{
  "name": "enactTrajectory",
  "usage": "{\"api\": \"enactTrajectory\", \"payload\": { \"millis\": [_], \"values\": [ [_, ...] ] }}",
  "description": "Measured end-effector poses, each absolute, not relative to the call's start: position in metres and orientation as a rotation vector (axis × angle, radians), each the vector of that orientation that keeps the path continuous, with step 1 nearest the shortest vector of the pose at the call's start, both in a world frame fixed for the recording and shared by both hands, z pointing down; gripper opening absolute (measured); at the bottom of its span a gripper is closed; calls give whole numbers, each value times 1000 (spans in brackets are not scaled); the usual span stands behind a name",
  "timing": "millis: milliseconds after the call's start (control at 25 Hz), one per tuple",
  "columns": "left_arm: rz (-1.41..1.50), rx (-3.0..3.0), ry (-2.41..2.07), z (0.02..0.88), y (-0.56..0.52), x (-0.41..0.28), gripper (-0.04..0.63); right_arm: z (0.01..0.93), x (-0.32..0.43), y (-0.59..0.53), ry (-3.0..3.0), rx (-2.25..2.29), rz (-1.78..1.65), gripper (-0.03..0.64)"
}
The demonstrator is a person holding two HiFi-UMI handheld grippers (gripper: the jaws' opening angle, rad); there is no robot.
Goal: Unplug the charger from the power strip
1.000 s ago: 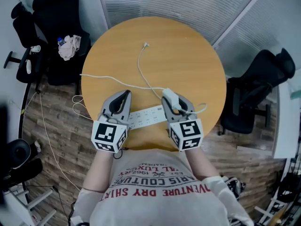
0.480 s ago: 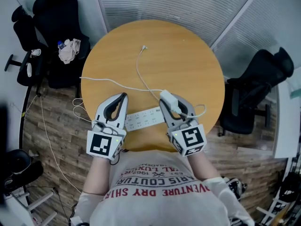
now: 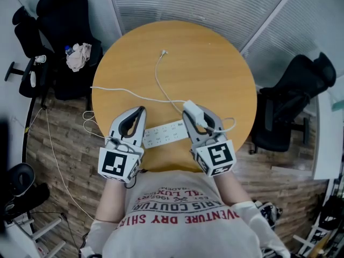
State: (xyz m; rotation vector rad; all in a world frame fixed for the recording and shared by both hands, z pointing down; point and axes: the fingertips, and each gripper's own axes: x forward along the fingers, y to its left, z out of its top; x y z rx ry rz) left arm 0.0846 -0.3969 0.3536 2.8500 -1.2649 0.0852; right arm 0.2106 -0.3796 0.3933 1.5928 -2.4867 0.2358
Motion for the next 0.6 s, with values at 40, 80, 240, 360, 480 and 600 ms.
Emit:
{"api": "enactTrajectory", "payload": {
  "millis": [40,80,240,360,480,600],
  "values": [
    [86,2848,-1261,354,-397,85,32,393,211,-380,-2487,1595,234,155],
    [90,2846,-1258,354,-397,86,32,394,211,-380,-2488,1598,232,155],
    [106,2829,-1252,359,-397,86,32,397,212,-381,-2486,1607,233,155],
    [113,2818,-1249,362,-399,86,32,396,212,-383,-2484,1609,239,155],
    [118,2814,-1238,363,-400,88,32,396,211,-384,-2483,1612,242,155],
    [127,2813,-1228,365,-400,91,32,397,211,-385,-2479,1616,246,154]
  ]
}}
